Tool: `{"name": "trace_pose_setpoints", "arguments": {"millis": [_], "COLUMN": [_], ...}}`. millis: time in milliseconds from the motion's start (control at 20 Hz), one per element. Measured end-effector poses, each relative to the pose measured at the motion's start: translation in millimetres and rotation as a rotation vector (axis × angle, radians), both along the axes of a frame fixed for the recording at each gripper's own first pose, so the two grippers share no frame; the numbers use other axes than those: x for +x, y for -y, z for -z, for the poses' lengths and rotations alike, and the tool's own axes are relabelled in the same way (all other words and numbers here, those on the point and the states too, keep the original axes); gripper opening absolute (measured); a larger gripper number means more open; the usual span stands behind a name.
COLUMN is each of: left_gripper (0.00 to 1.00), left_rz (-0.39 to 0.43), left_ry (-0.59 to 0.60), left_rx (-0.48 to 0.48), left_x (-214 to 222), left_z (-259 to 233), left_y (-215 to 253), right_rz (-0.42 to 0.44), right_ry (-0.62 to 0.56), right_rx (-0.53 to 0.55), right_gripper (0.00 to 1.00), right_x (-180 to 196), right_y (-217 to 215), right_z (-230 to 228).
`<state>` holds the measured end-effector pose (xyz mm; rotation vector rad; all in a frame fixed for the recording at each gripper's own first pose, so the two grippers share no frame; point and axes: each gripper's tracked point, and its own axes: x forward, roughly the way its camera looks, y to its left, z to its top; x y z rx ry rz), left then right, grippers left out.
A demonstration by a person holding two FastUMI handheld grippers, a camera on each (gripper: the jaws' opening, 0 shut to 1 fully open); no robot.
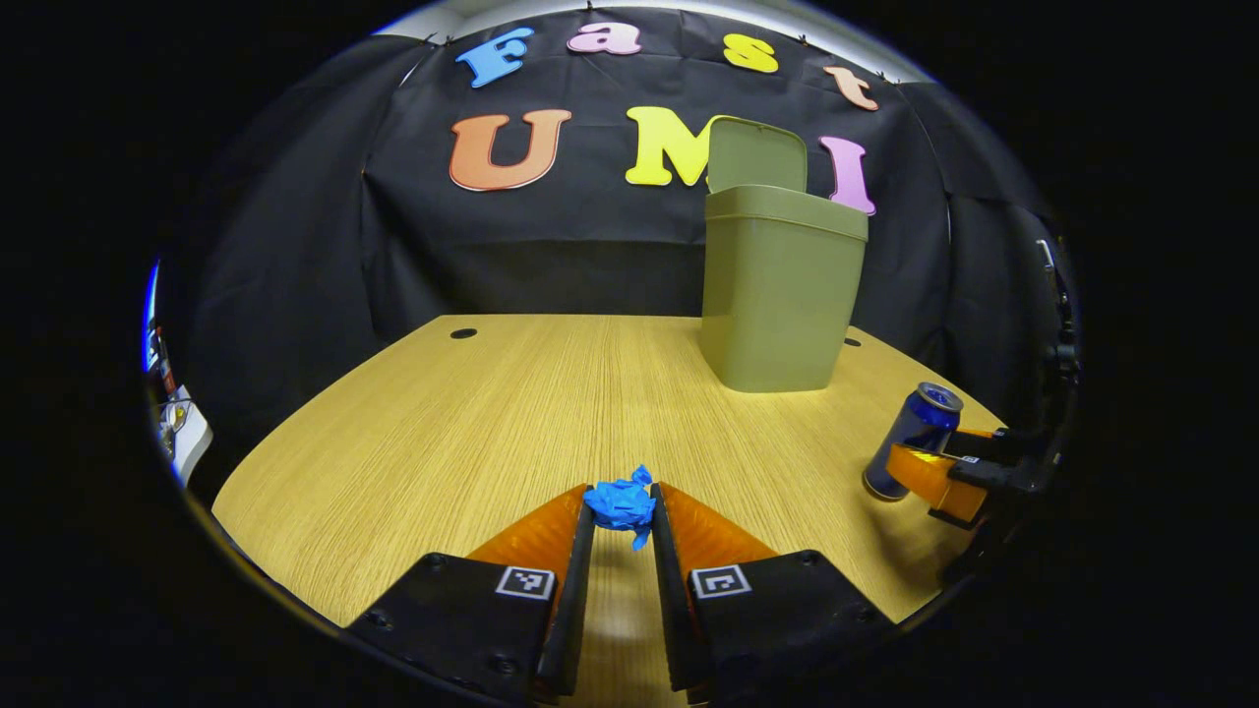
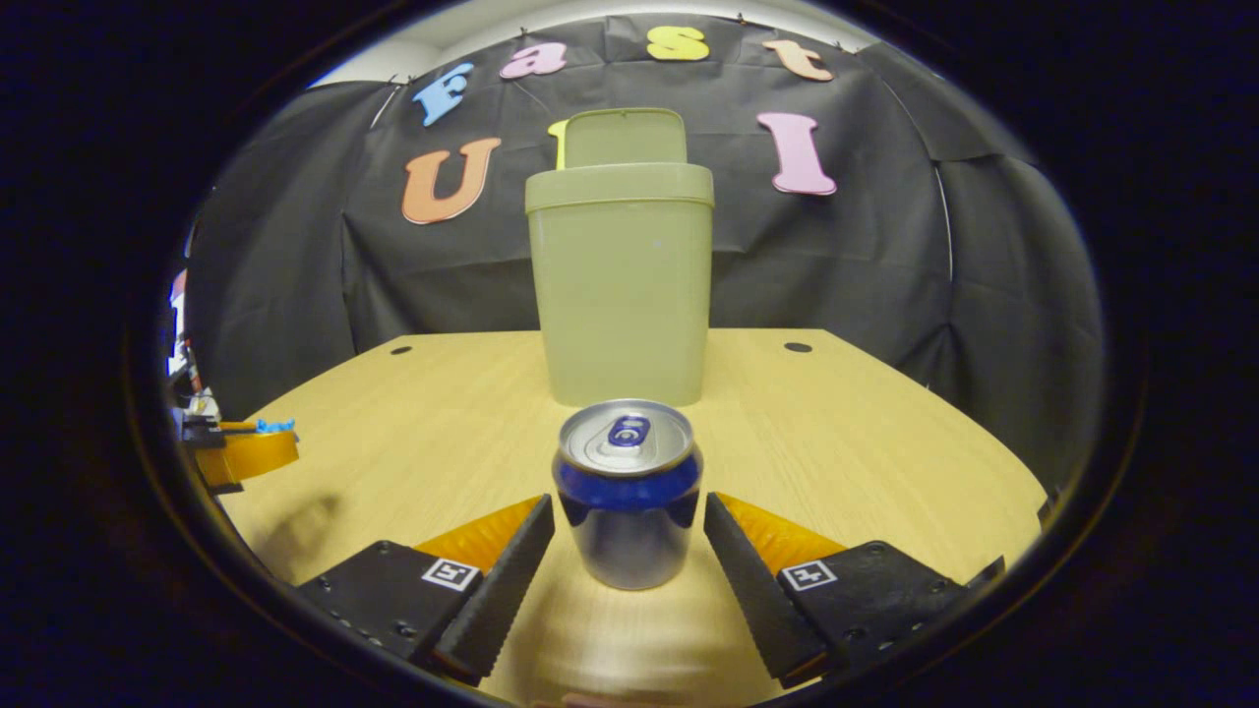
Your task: Press the lid of the desktop garbage bin to open it, pick up the crumpled paper on the desktop and throw it into the bin, then pick up the pop can on the desktop and drop it into the bin, and finally close the garbage bin lid.
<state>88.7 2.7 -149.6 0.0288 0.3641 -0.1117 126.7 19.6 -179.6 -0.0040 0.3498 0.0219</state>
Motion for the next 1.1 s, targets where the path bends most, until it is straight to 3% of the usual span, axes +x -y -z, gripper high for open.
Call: {"name": "trace_pose_setpoints", "arguments": {"millis": [200,300,650,1100], "left_gripper": [0.36,0.36,0.36,0.36], "left_rz": [0.003,0.000,-0.003,0.022], "left_ry": [0.006,0.009,0.011,0.065], "left_rx": [-0.013,-0.013,-0.025,-0.014], "left_x": [0.5,0.5,6.8,54.0], "left_z": [-1.6,-2.9,-18.4,-103.1], "left_y": [2.0,-0.4,1.0,22.6], "right_rz": [0.029,0.033,0.037,0.006], "right_ry": [-0.011,-0.006,0.028,0.003], "right_rx": [-0.002,-0.004,0.021,0.021], "right_gripper": [0.94,0.82,0.80,0.80], "right_x": [8.8,8.2,1.2,6.2], "right_y": [6.1,6.1,17.9,33.2], "right_z": [5.1,3.2,-28.2,-73.6]}}
